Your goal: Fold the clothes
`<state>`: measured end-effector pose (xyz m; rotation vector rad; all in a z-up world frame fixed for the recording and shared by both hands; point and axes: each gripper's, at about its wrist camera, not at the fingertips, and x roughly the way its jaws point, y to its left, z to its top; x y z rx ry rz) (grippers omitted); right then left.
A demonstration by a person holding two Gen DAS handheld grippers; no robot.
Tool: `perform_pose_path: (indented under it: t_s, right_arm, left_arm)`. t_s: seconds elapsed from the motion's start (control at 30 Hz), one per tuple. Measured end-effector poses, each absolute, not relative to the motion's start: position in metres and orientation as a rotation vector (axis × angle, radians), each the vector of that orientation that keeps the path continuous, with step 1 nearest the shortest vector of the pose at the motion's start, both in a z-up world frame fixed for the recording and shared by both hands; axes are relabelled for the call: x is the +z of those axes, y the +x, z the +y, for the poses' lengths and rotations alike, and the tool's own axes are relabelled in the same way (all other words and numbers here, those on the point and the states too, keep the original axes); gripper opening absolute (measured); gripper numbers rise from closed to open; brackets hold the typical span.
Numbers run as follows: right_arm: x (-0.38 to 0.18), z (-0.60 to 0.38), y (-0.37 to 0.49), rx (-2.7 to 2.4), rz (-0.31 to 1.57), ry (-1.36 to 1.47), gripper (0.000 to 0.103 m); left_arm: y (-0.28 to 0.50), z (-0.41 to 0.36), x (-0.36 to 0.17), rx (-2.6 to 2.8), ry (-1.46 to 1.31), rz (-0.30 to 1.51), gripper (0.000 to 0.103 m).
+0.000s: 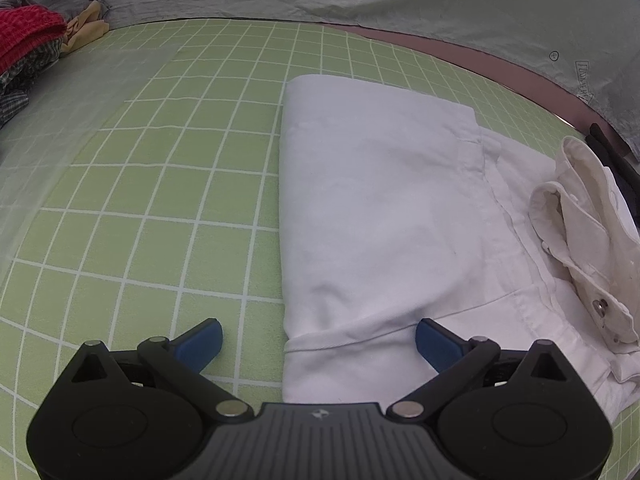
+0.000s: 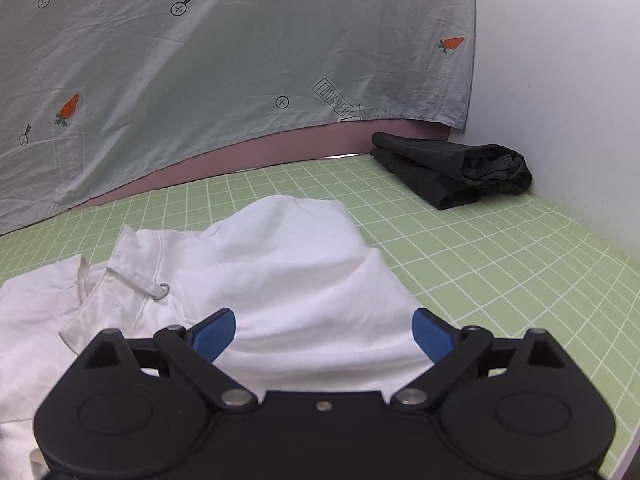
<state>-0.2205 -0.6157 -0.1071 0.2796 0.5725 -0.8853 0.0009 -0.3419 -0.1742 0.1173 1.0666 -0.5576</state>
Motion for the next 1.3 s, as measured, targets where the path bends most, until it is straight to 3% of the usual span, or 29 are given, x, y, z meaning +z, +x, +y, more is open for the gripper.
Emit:
perform_pose_path:
  t_s: [0.07, 0.13, 0.17, 0.27, 0.33, 0.43, 0.53, 0.8, 1.1, 1.3]
  right_arm:
    - [-0.109, -0.62, -0.228, -0.891, 0.583, 0.298, 0.096]
    - [-0.111, -0.625, -0.236, -0.896, 0.593, 0.318, 0.096]
    - [-0.112, -0.627, -0.24, -0.893, 0.591, 0.333, 0.096]
    - [-0.12, -0.637, -0.249, -0.899, 0.585, 0.351, 0.096]
    - [-0.126, -0.648, -0.253, -0.889, 0.6, 0.361, 0.096]
    - [-0.128, -0.662, -0.259, -0.881, 0.615, 0.362, 0.096]
    - [-0.128, -0.675, -0.267, -0.873, 0.623, 0.355, 0.096]
    - [-0.135, -0.721, -0.294, -0.851, 0.635, 0.388, 0.096]
    - [-0.141, -0.761, -0.326, -0.814, 0.632, 0.443, 0.096]
    - [-0.153, -0.776, -0.336, -0.802, 0.659, 0.473, 0.096]
  left_arm:
    - [-0.002, -0.344, -0.172, -0.562, 0.119, 1.058, 0.087]
    - [-0.005, -0.345, -0.171, -0.567, 0.12, 1.048, 0.065]
    - [-0.007, -0.346, -0.17, -0.569, 0.12, 1.044, 0.058]
    - [-0.011, -0.354, -0.165, -0.533, 0.138, 1.034, 0.046]
    - [-0.015, -0.361, -0.154, -0.524, 0.103, 1.018, 0.03]
    - [-0.022, -0.373, -0.136, -0.516, 0.034, 0.99, 0.019]
    - [-0.029, -0.385, -0.117, -0.507, -0.034, 0.962, 0.014]
    - [-0.066, -0.455, -0.078, -0.585, -0.113, 0.897, 0.013]
    - [-0.122, -0.568, -0.116, -0.679, 0.018, 0.977, 0.016]
    - [-0.121, -0.581, -0.139, -0.647, -0.023, 1.031, 0.02]
